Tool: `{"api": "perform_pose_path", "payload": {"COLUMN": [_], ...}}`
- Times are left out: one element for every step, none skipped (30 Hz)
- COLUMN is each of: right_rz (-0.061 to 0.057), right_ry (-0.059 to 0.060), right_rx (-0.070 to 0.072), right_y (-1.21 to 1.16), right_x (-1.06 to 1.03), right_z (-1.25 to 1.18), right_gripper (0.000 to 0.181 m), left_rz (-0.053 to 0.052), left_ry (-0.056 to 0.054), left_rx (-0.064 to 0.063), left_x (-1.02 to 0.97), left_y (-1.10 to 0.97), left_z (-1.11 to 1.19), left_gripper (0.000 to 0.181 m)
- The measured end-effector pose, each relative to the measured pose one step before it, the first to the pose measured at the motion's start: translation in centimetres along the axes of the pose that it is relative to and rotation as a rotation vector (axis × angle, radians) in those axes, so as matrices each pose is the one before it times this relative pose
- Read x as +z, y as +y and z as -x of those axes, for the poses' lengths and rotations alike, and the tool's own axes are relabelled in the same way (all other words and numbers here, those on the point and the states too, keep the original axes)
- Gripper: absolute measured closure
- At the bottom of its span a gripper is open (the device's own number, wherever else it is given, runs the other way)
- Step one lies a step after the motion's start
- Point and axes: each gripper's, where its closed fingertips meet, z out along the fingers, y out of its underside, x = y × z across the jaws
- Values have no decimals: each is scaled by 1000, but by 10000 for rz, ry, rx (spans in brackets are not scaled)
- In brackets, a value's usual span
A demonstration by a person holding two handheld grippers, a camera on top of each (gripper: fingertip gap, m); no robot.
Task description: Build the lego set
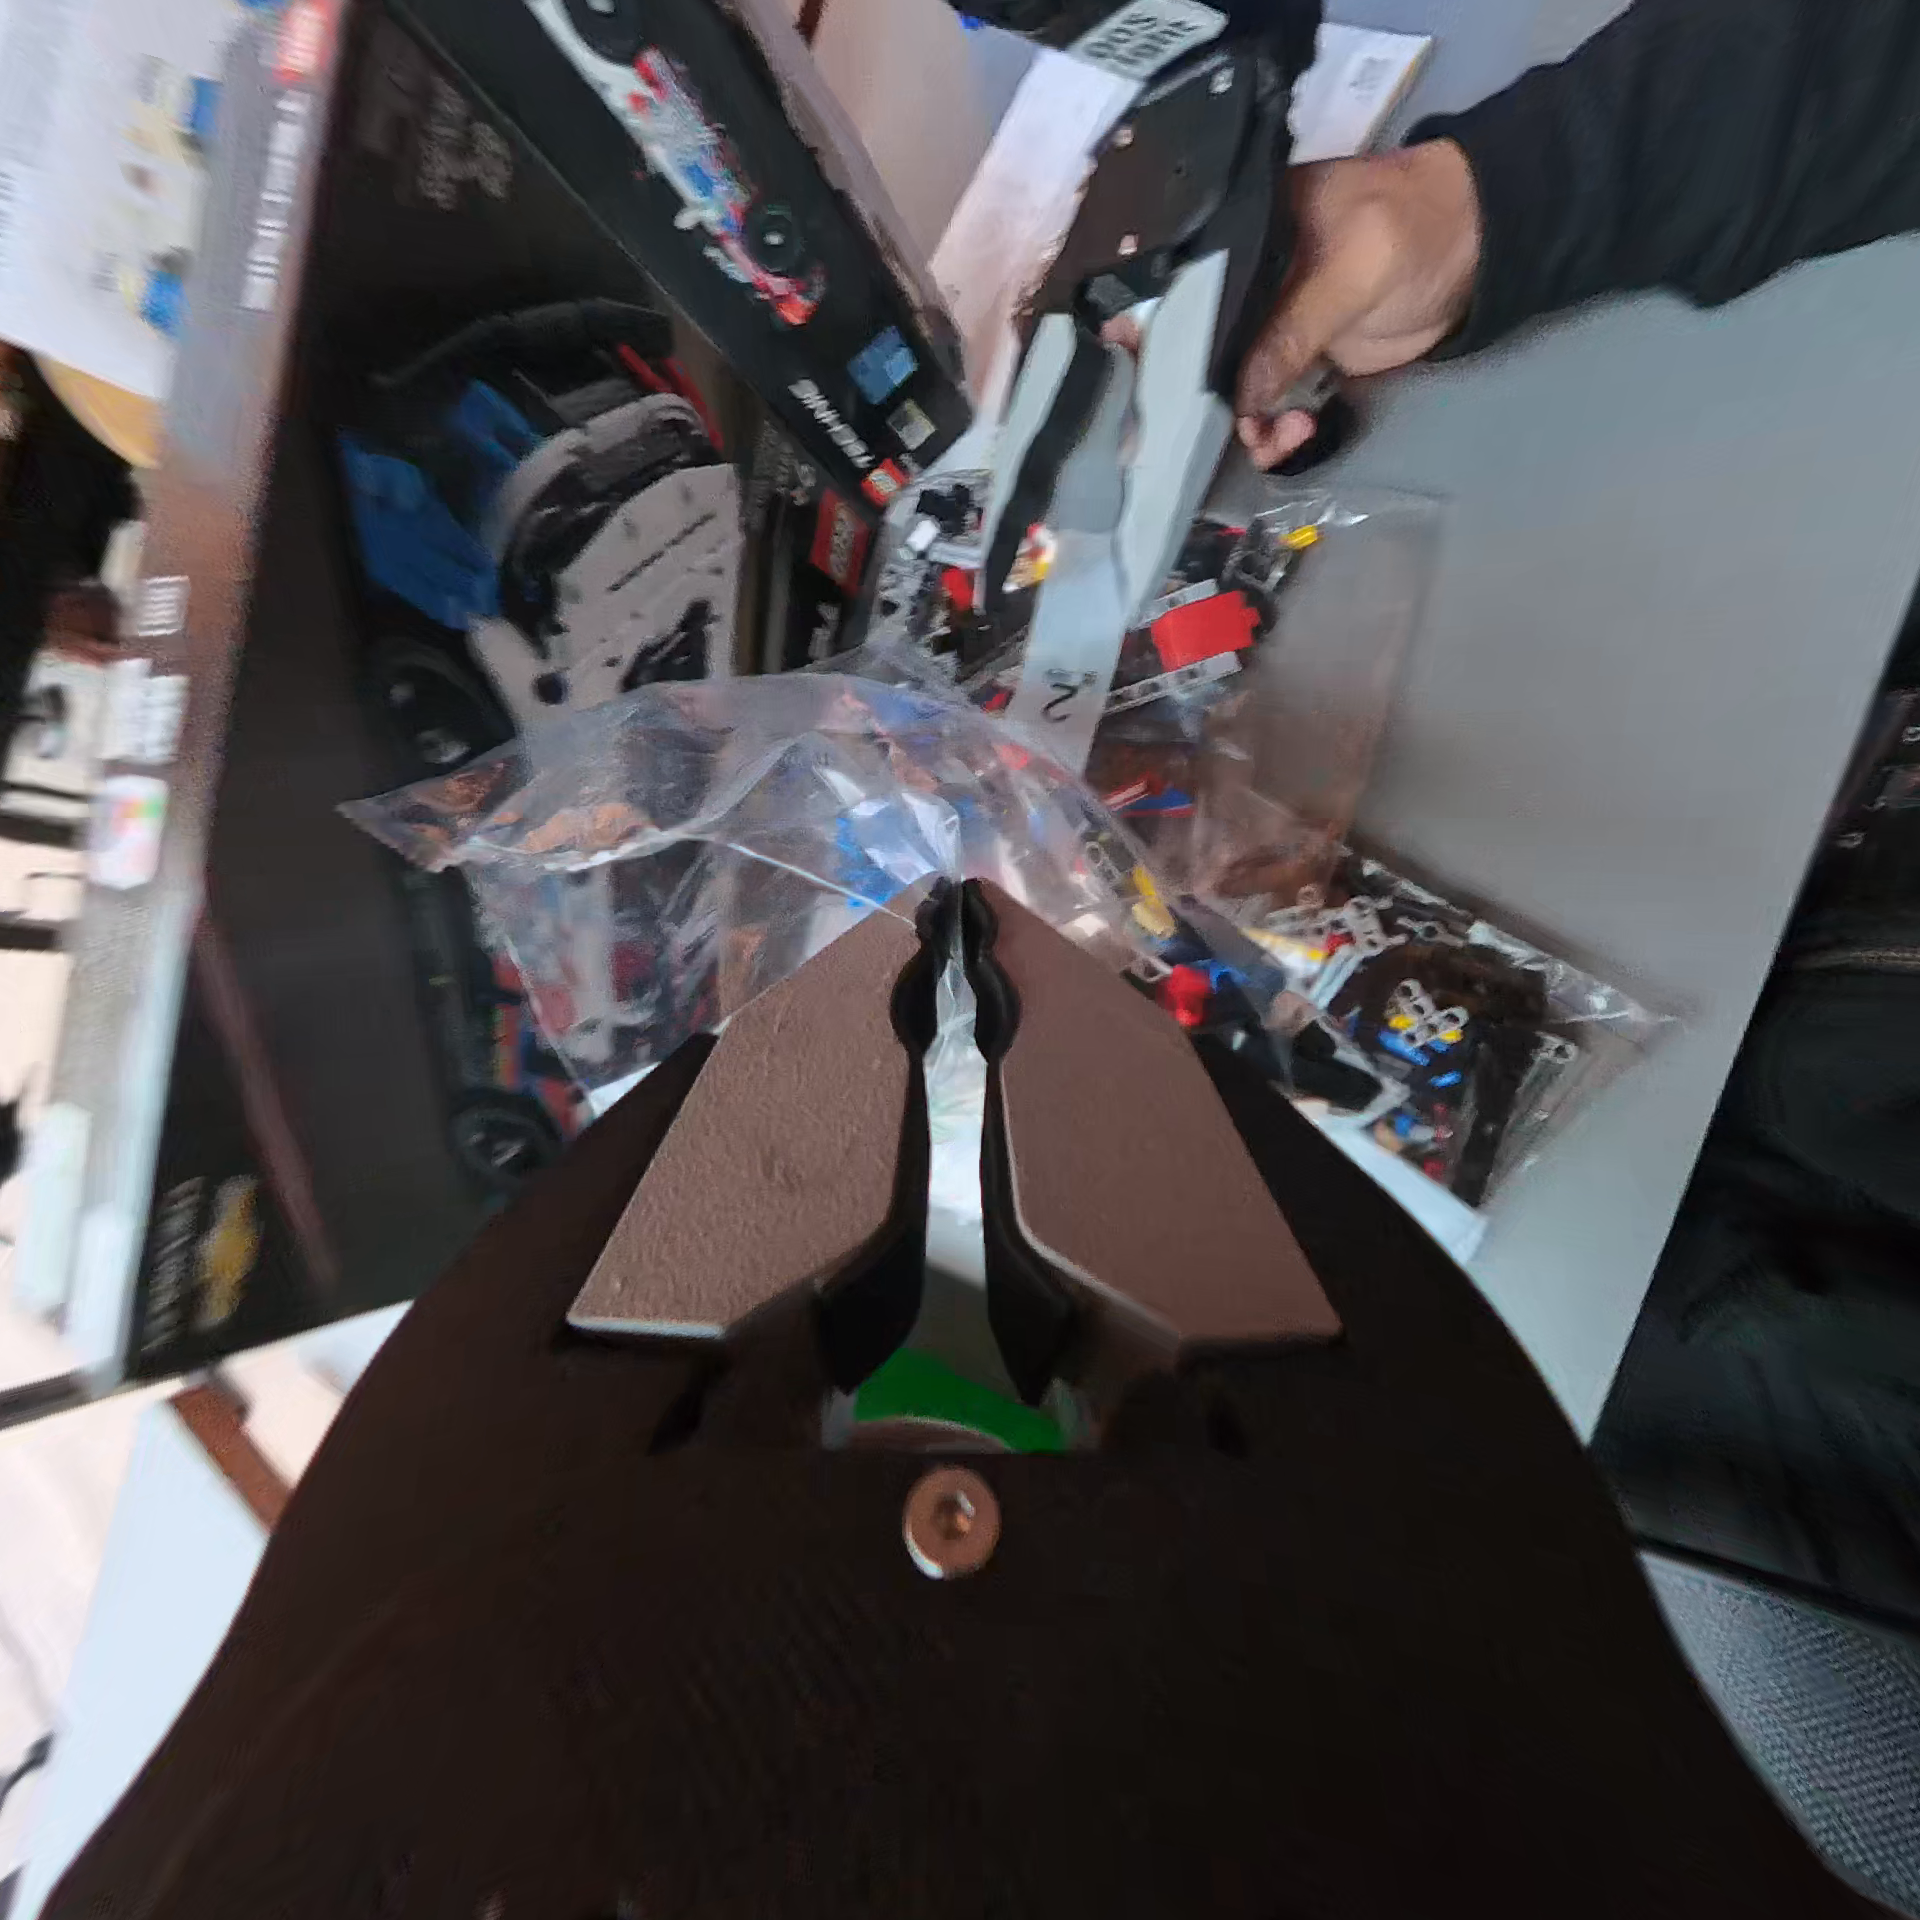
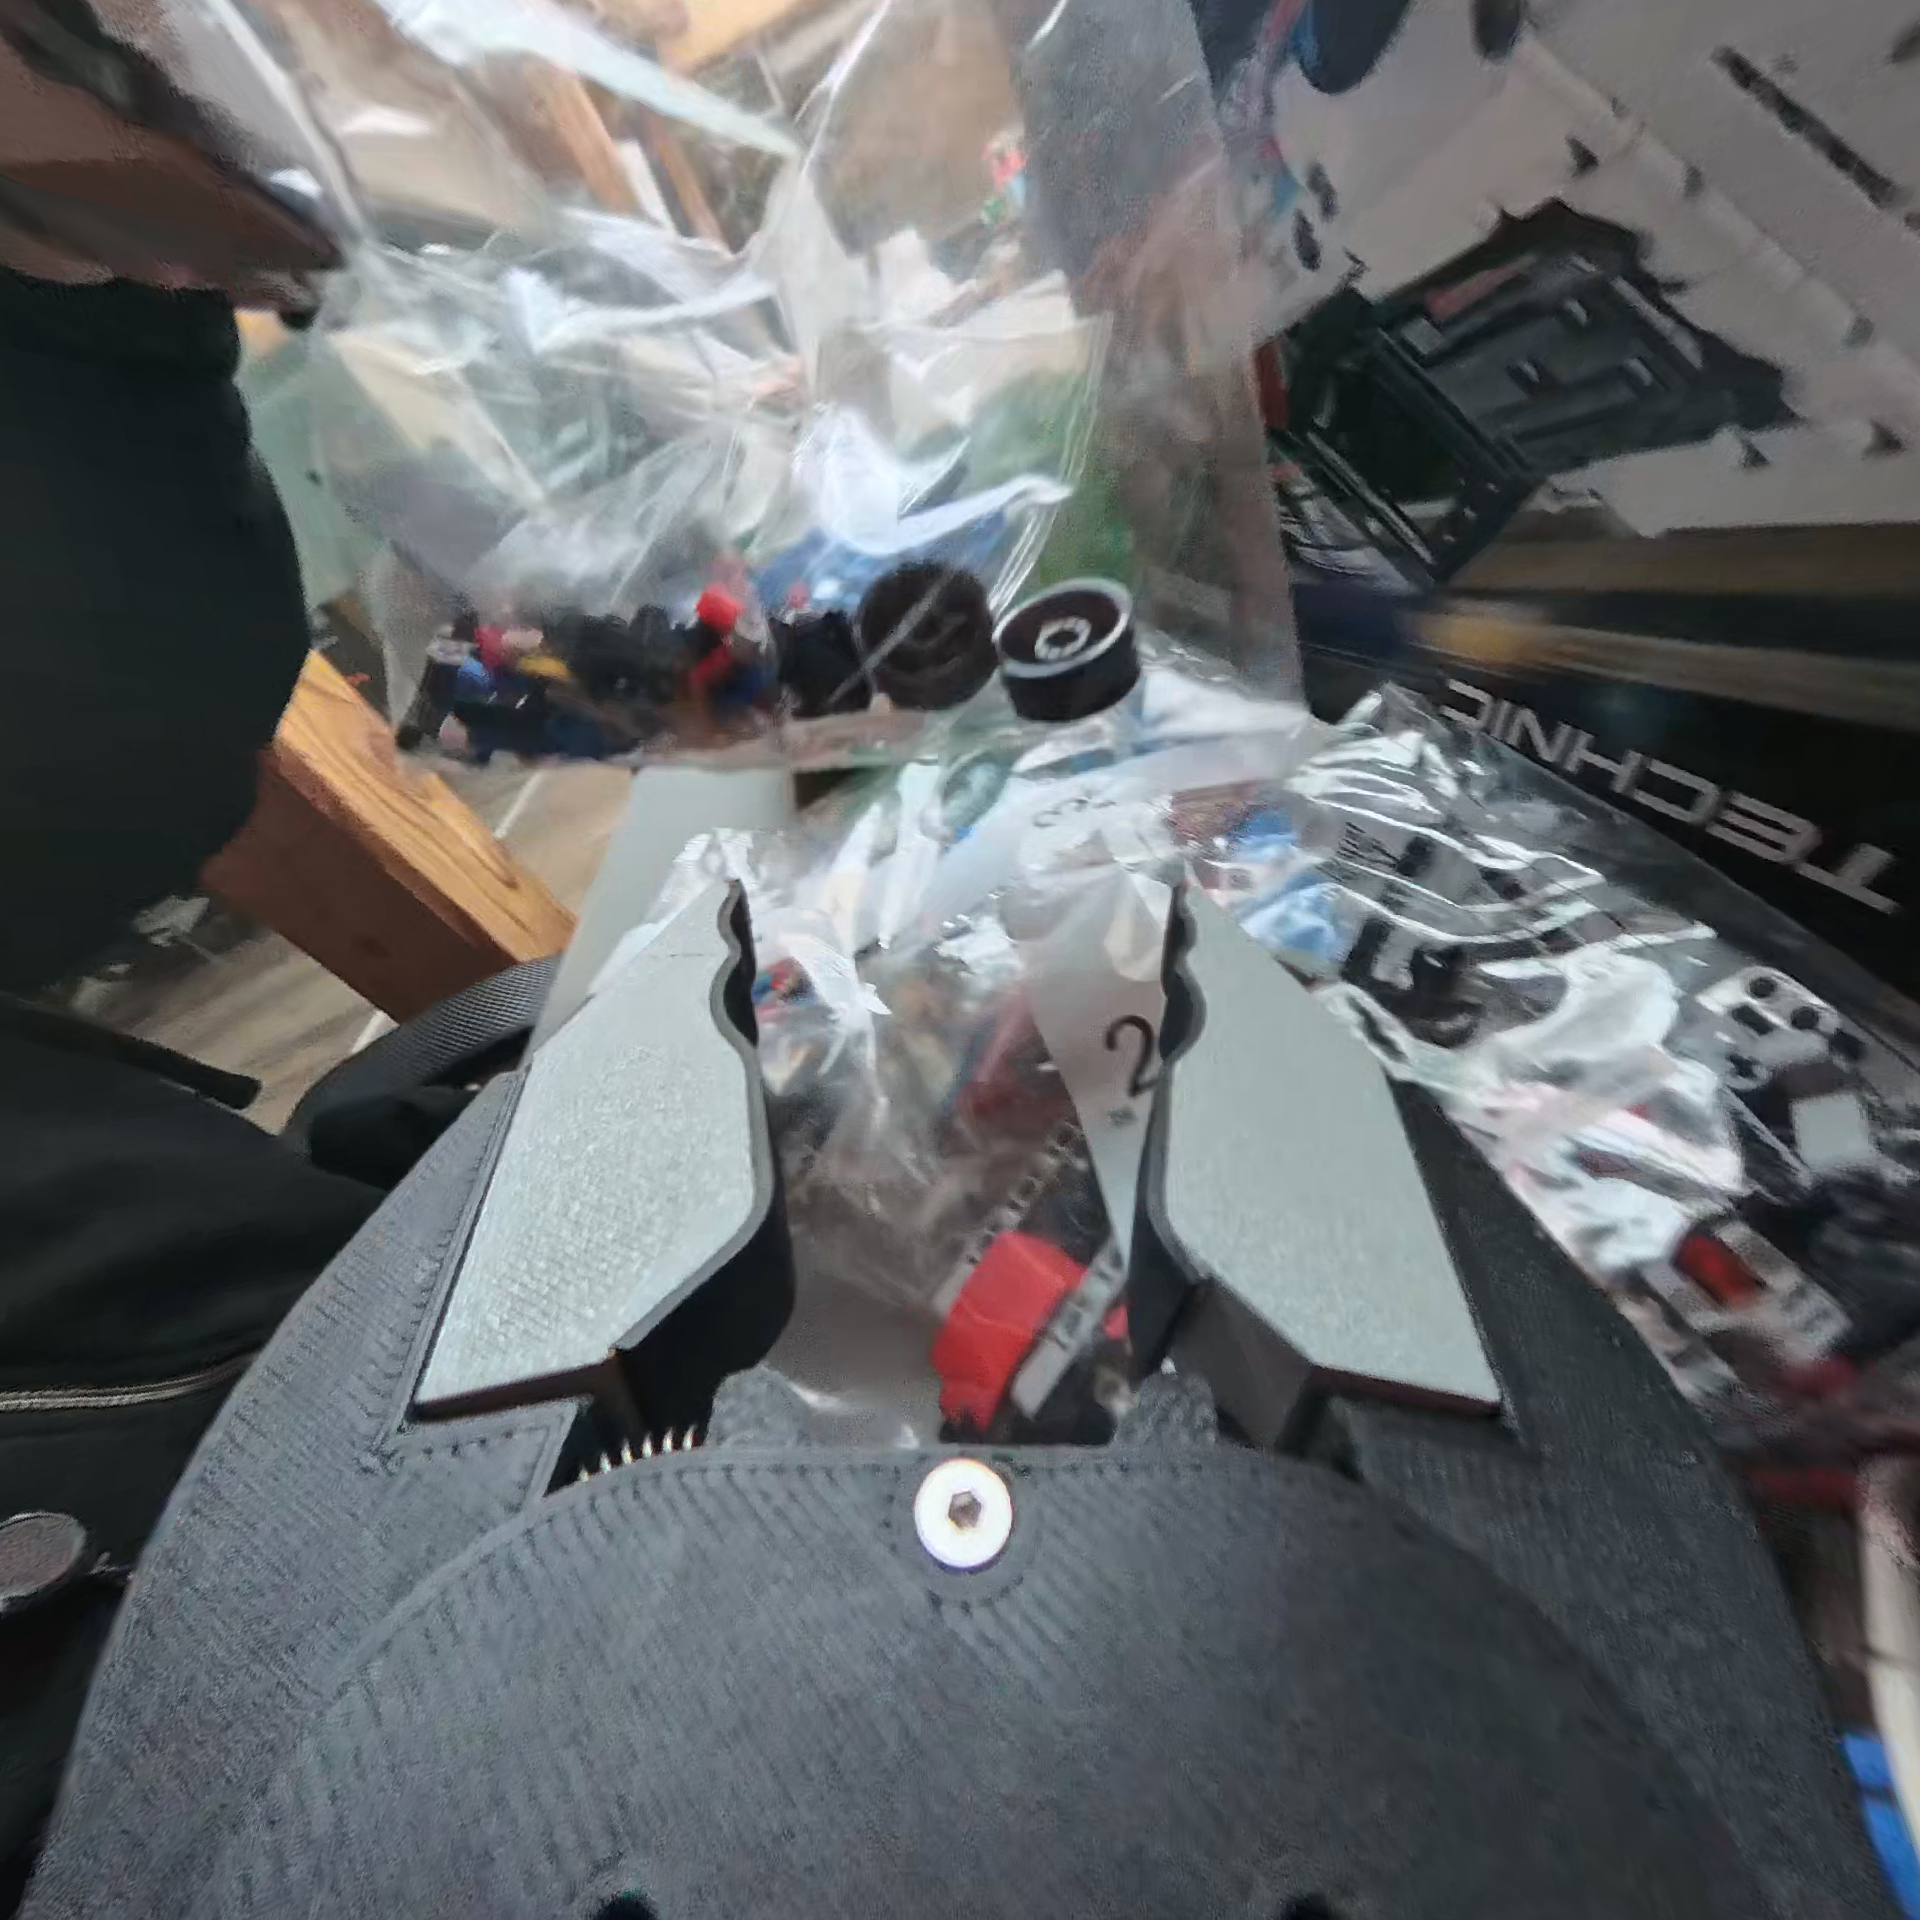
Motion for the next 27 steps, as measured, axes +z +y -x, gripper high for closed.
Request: {"api": "perform_pose_path", "payload": {"right_rz": [-39,82,181,285,347,338,379,458,481,452,401,386,353,402,391,393,514,628,603,600,629,555,493,506,439,309,130], "right_ry": [-251,-177,-156,-140,-172,-259,-304,-239,-149,-92,-20,98,312,339,166,115,260,373,224,-27,-98,-64,-93,-164,-338,-490,-528], "right_rx": [-21,-124,-259,-313,-281,-283,-302,-333,-356,-389,-503,-592,-500,-436,-466,-484,-463,-447,-411,-339,-317,-335,-339,-315,-188,-3,76], "right_y": [-154,34,157,284,297,210,152,86,-111,-416,-755,-1014,-1328,-1474,-1583,-1567,-1304,-1036,-918,-814,-747,-825,-874,-773,-692,-758,-885], "right_x": [274,410,543,705,856,1058,1289,1545,1757,1871,1823,1665,1495,1261,1057,962,1004,1083,1246,1427,1531,1601,1713,1802,1876,1865,1748], "right_z": [760,725,787,853,989,1213,1379,1323,1215,1120,958,606,-20,-465,-626,-972,-1617,-2060,-1942,-1594,-1438,-1358,-1204,-1046,-790,-550,-388], "right_gripper": [105,105,105,105,105,105,108,110,109,109,114,120,123,124,126,131,134,132,130,131,136,138,138,137,137,137,139], "left_rz": [103,0,-79,-56,-12,-13,13,85,145,164,122,60,48,116,117,142,192,176,43,-77,-101,9,107,103,87,13,9], "left_ry": [-384,-344,-300,-364,-449,-410,-300,-350,-412,-347,-310,-367,-323,-333,-400,-418,-409,-395,-303,-133,-57,-84,-151,-125,0,99,174], "left_rx": [96,25,-70,-59,-66,-130,-134,-151,-163,-184,-201,-179,-125,-97,-87,-103,-131,-77,-38,-74,-138,-123,-24,22,-25,-44,-19], "left_x": [-1106,-1090,-1109,-1102,-1075,-1035,-977,-931,-852,-770,-706,-661,-627,-611,-578,-553,-556,-567,-600,-593,-522,-417,-331,-227,-128,-57,-2], "left_y": [220,224,234,360,522,607,727,886,1013,1085,1050,972,974,1058,1104,1176,1304,1323,1168,989,929,1070,1187,1151,1041,846,694], "left_z": [772,670,572,649,802,781,669,792,899,801,733,773,652,651,765,837,871,859,708,402,240,244,286,216,26,-85,-157], "left_gripper": [181,181,181,181,181,181,181,181,181,181,181,181,181,181,181,181,181,181,181,181,181,181,181,181,181,181,181]}}
